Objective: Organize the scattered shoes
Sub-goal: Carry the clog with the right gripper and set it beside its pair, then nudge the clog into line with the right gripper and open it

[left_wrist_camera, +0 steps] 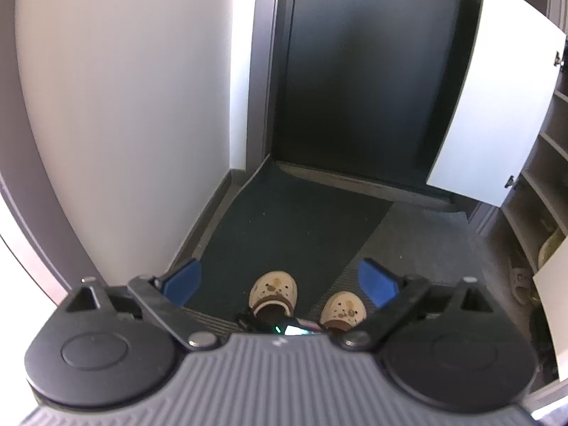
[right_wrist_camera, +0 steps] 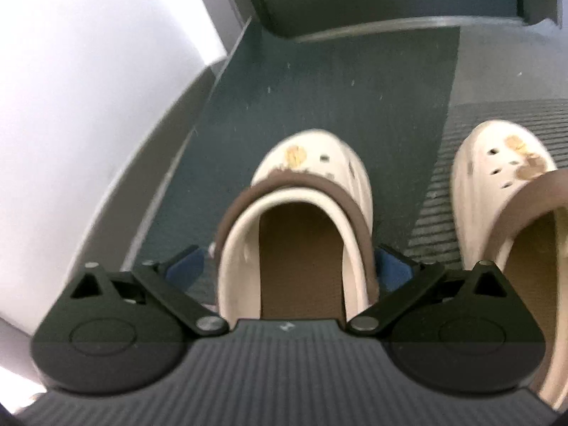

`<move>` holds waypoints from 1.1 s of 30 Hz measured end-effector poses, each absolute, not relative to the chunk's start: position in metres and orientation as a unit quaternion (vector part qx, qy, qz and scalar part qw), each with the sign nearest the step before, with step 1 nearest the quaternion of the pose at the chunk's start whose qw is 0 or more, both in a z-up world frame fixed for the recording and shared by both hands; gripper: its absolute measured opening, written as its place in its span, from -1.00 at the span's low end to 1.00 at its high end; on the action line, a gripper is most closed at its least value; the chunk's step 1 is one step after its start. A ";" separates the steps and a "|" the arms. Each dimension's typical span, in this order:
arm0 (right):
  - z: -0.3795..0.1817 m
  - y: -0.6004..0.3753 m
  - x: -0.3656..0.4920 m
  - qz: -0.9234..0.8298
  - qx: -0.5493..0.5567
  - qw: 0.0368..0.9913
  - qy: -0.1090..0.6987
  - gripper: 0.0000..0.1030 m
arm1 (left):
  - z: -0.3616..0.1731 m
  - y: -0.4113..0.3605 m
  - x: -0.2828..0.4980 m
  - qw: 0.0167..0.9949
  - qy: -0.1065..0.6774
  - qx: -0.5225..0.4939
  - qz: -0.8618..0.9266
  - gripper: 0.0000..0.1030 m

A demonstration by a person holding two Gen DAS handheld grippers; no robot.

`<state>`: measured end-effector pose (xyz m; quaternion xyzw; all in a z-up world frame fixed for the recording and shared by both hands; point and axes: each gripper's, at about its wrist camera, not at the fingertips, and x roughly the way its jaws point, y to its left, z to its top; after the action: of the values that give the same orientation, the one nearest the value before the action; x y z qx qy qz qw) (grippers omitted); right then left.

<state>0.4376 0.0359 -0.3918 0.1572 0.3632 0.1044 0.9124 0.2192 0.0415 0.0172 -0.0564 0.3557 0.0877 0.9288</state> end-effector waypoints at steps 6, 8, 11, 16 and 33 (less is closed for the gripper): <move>-0.362 -0.002 0.399 0.013 0.105 0.963 0.249 1.00 | 0.019 0.033 0.211 0.931 0.349 -0.050 0.089 0.89; -0.359 -0.008 0.397 -0.020 0.086 0.967 0.240 1.00 | 0.023 0.027 0.207 0.936 0.337 -0.048 0.086 0.89; -0.353 -0.017 0.391 -0.031 0.081 0.973 0.215 1.00 | 0.025 0.018 0.206 0.942 0.322 -0.031 0.087 0.90; -0.368 -0.029 0.404 -0.074 0.076 0.959 0.262 1.00 | 0.018 0.009 0.214 0.935 0.343 -0.036 0.078 0.90; -0.447 -0.052 0.435 -0.064 0.124 0.912 0.386 1.00 | 0.010 0.016 0.223 0.929 0.360 -0.050 0.071 0.91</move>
<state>0.4352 -0.0521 -0.4470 0.1242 0.3861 -0.0644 0.9118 0.2226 0.0161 0.0099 -0.0500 0.3604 0.0707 0.9288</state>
